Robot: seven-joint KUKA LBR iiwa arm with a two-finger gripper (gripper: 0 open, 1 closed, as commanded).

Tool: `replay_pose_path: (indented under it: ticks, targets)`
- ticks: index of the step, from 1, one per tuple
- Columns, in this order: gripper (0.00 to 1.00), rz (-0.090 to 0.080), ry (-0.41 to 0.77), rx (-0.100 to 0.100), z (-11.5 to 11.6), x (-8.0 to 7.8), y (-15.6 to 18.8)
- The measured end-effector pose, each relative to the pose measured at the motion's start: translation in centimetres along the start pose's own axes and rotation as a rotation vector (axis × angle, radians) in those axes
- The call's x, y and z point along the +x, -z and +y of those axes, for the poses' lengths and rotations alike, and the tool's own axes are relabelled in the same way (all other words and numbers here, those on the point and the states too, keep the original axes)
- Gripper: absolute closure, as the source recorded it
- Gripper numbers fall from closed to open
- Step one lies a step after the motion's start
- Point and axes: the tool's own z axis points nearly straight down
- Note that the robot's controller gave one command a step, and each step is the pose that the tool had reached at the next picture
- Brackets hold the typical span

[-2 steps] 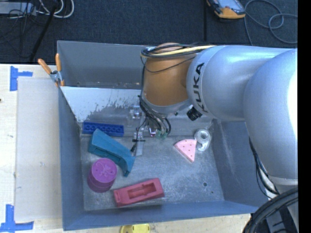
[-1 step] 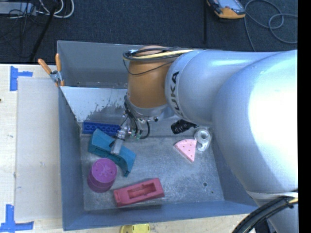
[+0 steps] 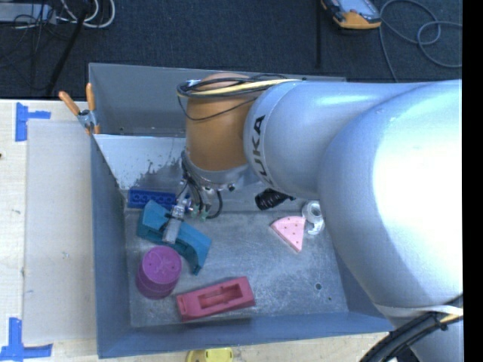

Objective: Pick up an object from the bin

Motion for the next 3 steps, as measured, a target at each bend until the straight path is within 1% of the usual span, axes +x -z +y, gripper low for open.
replay_pose_path:
  ticks: [1,2,3]
  targets:
    - [0.00,-0.001,0.104,-0.001,0.5,0.7,0.2]
    - [0.00,-0.011,-0.153,-0.018,1.6,0.4,-2.5]
    - [1.00,-0.003,-0.149,-0.002,1.1,1.0,-3.8]
